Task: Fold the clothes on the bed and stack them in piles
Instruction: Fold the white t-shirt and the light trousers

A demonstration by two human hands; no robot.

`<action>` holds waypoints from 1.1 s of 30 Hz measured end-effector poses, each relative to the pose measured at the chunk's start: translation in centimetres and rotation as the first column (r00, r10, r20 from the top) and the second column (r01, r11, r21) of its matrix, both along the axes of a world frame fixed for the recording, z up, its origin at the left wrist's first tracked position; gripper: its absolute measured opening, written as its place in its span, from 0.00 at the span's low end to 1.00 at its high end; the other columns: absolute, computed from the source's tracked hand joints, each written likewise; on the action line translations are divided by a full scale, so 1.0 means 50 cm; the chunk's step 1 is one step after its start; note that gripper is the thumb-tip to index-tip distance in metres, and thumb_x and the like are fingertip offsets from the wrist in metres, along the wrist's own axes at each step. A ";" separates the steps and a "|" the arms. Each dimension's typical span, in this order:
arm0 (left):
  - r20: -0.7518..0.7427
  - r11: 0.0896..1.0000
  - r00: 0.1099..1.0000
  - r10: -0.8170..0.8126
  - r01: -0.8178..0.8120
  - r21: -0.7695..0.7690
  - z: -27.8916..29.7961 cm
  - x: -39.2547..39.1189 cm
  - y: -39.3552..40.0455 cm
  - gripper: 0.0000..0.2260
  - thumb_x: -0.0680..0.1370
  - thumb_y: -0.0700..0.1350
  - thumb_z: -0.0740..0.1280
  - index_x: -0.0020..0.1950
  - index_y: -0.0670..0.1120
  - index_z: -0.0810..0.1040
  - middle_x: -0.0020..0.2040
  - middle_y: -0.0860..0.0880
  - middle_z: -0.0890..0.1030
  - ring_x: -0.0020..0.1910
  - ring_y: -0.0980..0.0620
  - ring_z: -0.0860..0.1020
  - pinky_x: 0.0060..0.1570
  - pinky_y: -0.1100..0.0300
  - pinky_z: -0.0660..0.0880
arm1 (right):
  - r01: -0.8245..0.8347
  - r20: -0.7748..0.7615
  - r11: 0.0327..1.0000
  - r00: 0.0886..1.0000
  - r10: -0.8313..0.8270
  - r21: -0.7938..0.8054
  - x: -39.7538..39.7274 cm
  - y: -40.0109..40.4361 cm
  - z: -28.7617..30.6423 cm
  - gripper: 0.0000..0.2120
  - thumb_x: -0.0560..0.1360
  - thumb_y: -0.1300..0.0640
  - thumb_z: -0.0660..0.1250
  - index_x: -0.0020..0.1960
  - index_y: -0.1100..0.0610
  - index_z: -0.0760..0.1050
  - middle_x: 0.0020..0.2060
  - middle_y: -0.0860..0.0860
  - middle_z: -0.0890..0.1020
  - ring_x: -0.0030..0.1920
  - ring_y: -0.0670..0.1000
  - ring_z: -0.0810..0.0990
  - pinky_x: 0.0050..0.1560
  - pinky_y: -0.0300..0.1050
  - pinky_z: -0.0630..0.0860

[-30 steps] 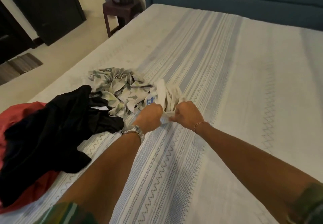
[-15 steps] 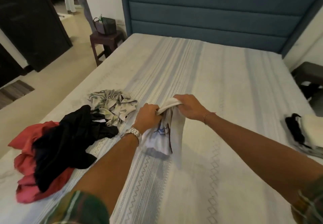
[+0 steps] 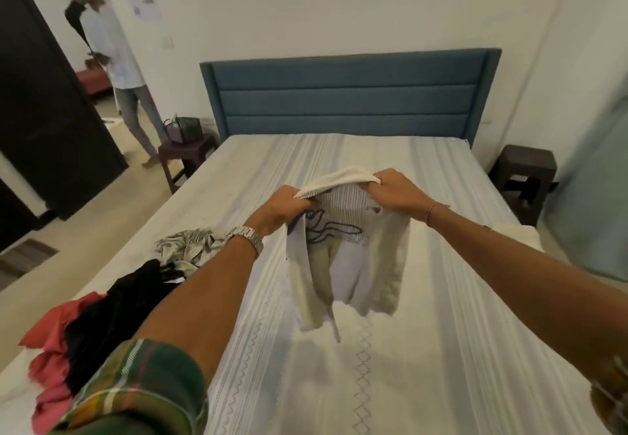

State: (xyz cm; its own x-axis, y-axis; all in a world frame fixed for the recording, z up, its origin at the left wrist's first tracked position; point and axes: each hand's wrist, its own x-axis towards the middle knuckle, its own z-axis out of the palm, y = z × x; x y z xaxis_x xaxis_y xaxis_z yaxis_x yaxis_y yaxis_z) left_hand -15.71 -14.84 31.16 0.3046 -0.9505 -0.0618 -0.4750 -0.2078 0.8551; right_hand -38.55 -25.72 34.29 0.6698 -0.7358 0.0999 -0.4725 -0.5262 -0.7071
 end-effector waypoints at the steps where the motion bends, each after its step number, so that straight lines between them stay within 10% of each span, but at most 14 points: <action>1: -0.006 1.000 1.000 -0.026 0.026 -0.008 0.024 -0.026 -0.002 0.09 0.77 0.41 0.73 0.38 0.43 0.79 0.35 0.46 0.79 0.36 0.50 0.76 0.36 0.60 0.72 | 0.007 -0.039 1.000 0.999 -0.007 0.010 -0.027 -0.003 0.013 0.25 0.82 0.39 0.59 0.38 0.58 0.74 0.32 0.53 0.77 0.33 0.50 0.74 0.39 0.46 0.71; 5: 0.116 0.994 0.987 -0.110 0.112 -0.014 0.110 -0.114 -0.020 0.05 0.77 0.40 0.73 0.50 0.38 0.84 0.43 0.41 0.83 0.42 0.49 0.80 0.41 0.61 0.78 | 0.035 -0.093 0.998 0.995 -0.040 -0.052 -0.133 -0.024 0.060 0.30 0.82 0.37 0.55 0.52 0.63 0.79 0.44 0.58 0.82 0.43 0.55 0.79 0.49 0.52 0.77; 12: 0.506 0.986 0.846 -0.167 0.140 0.091 0.208 -0.217 -0.032 0.14 0.69 0.52 0.81 0.48 0.47 0.84 0.40 0.48 0.85 0.38 0.53 0.82 0.36 0.64 0.75 | -0.072 -0.185 0.970 0.982 0.029 -0.231 -0.322 -0.085 0.158 0.08 0.71 0.46 0.79 0.44 0.49 0.84 0.38 0.44 0.84 0.40 0.46 0.82 0.38 0.36 0.74; 18: 0.620 0.987 0.780 -0.079 0.146 -0.059 0.256 -0.299 -0.058 0.16 0.73 0.48 0.78 0.58 0.42 0.84 0.52 0.46 0.85 0.46 0.48 0.83 0.48 0.56 0.81 | -0.095 -0.252 0.973 0.967 0.040 -0.210 -0.395 -0.095 0.182 0.28 0.63 0.36 0.78 0.55 0.52 0.84 0.47 0.48 0.86 0.45 0.48 0.84 0.47 0.43 0.83; 23: 0.668 0.964 0.734 -0.123 0.248 -0.094 0.317 -0.394 -0.094 0.08 0.72 0.45 0.78 0.42 0.41 0.85 0.38 0.43 0.84 0.36 0.50 0.79 0.44 0.47 0.80 | -0.150 -0.214 0.975 0.970 0.112 -0.167 -0.381 -0.052 0.187 0.40 0.59 0.29 0.75 0.65 0.48 0.76 0.52 0.46 0.82 0.50 0.47 0.81 0.55 0.46 0.80; 29: 0.730 0.933 0.643 -0.231 0.360 -0.022 0.346 -0.483 -0.120 0.08 0.72 0.44 0.78 0.48 0.44 0.84 0.44 0.50 0.83 0.41 0.54 0.80 0.39 0.65 0.74 | -0.153 0.014 0.988 0.988 0.154 -0.030 -0.349 -0.018 0.178 0.13 0.77 0.48 0.73 0.54 0.57 0.81 0.46 0.53 0.85 0.45 0.54 0.84 0.48 0.46 0.80; 33: 0.683 0.936 0.670 -0.292 0.347 0.060 0.336 -0.461 -0.117 0.08 0.75 0.45 0.75 0.51 0.44 0.82 0.45 0.48 0.82 0.41 0.55 0.78 0.40 0.64 0.74 | -0.153 0.054 0.988 0.987 0.151 0.031 -0.354 -0.023 0.171 0.14 0.78 0.51 0.73 0.60 0.56 0.81 0.49 0.52 0.86 0.47 0.54 0.85 0.49 0.48 0.83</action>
State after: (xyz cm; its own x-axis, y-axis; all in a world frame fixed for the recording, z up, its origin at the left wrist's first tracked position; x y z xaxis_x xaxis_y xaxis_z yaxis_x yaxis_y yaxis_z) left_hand -38.75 -20.70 47.93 -0.0851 -0.9907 0.1058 -0.9517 0.1123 0.2858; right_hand -56.25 -26.87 42.83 0.7685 -0.6298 0.1130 -0.3516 -0.5632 -0.7478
